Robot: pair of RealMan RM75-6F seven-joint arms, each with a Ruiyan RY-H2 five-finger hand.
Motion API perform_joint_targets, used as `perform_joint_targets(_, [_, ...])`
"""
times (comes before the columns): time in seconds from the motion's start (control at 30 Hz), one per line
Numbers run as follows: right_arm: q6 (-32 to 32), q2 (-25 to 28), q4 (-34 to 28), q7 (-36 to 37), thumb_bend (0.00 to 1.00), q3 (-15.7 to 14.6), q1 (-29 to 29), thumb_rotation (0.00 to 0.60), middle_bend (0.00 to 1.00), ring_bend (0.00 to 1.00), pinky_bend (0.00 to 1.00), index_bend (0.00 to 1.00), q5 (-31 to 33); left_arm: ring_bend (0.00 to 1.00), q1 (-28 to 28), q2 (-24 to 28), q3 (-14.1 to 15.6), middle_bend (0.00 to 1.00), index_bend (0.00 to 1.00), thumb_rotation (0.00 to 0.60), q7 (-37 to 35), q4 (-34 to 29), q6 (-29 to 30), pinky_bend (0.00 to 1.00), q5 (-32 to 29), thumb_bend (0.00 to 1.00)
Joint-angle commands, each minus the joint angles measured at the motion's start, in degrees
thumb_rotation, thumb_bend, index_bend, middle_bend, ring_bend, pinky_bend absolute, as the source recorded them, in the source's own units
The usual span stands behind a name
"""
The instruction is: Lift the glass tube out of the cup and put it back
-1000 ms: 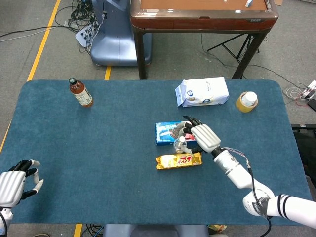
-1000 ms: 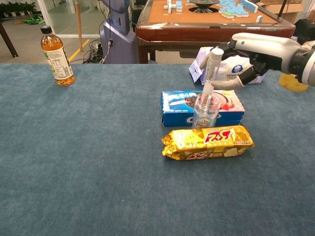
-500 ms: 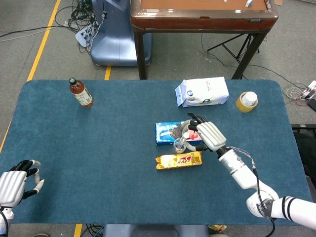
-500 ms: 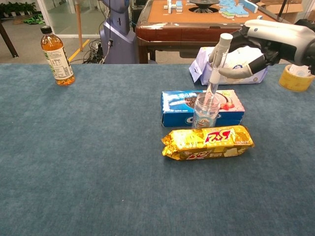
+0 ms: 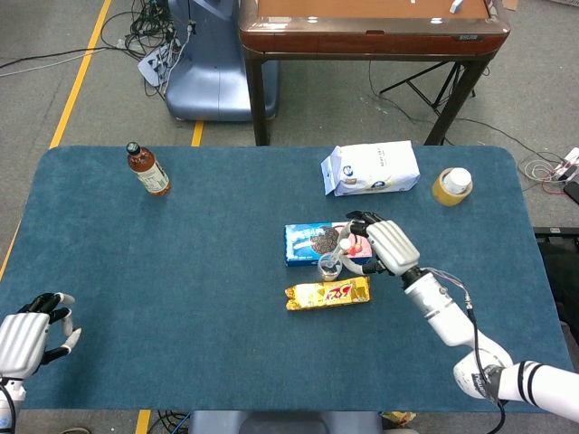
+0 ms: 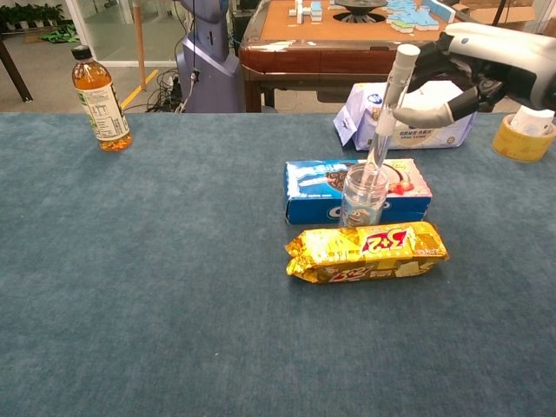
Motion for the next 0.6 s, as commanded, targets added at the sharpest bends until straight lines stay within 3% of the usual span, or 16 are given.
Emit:
perform_joint_targets(0.03, [0.67,0.36,-0.42,0.18,0.51,0.07,-0.26,0.600,0.46,0.21,0.20,0.60,-0.46,0.25,-0.02,0.00,-0.01,0.35,0.37,0.600,0.00,0.00,-0.05,0.41,-0.04,0.33])
perform_joint_targets(0.6, [6.98,7.29,-8.61,-0.46,0.51,0.81,-2.84,0.600,0.48,0.23,0.20,0.60,-4.34,0.25,-0.39,-0.49,0.03,0.35,0.37,0.600,1.03,-0.06,-1.03,0.41,-0.64,0.33])
